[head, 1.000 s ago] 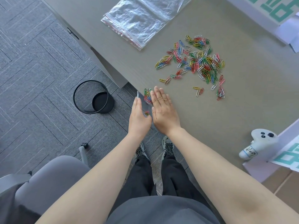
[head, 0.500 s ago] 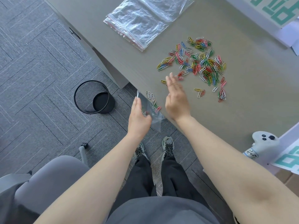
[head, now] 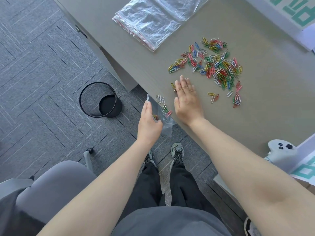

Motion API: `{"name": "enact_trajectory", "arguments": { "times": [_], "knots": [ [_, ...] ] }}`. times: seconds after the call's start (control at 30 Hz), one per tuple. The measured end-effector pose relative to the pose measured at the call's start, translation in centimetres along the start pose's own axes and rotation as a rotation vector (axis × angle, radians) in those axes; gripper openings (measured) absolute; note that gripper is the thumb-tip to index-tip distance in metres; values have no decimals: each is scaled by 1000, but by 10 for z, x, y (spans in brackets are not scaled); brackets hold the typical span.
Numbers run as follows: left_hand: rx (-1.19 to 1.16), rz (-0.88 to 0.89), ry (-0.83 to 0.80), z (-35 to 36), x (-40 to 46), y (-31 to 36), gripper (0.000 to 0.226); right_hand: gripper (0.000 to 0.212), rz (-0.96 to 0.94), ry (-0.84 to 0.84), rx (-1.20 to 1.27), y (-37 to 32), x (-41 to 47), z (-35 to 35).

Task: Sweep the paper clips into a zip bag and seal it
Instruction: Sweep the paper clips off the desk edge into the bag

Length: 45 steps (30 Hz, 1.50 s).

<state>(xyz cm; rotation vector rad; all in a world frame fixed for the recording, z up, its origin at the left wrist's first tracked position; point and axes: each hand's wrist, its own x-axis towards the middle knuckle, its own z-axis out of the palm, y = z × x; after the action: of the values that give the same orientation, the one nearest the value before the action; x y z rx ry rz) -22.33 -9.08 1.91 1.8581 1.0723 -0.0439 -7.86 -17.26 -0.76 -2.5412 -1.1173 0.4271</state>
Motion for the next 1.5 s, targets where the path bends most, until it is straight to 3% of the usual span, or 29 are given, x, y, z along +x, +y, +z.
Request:
{"name": "enact_trajectory", "arguments": {
  "times": [0.43, 0.63, 0.77, 0.83, 0.9, 1.0, 1.2, 1.4, 1.5],
  "knots": [
    [29, 25, 33, -4, 8, -2, 74, 60, -196, -86, 31, -40, -26, 24],
    [1, 71, 24, -9, 9, -6, 73, 60, -332, -161, 246, -48, -30, 22],
    [0, 47, 13, -11, 6, -5, 75, 63, -203, -8, 405, -44, -24, 14],
    [4, 37, 7, -11, 6, -5, 75, 67, -83, 62, 379, -37, -13, 7],
    [6, 36, -1, -11, 5, -4, 76, 69, -30, 30, 282, -29, -2, 1],
    [11, 26, -2, -11, 6, -2, 76, 69, -72, -72, 135, -22, 7, 1],
    [15, 20, 2, -7, 9, 0, 77, 61, -211, -110, 20, -26, -12, 10],
    [34, 13, 9, -4, 12, 5, 76, 60, -316, -110, 210, -39, -29, 4],
    [38, -2, 7, -5, 11, 7, 76, 65, -179, 6, 329, -34, -22, -6]
  ]
}}
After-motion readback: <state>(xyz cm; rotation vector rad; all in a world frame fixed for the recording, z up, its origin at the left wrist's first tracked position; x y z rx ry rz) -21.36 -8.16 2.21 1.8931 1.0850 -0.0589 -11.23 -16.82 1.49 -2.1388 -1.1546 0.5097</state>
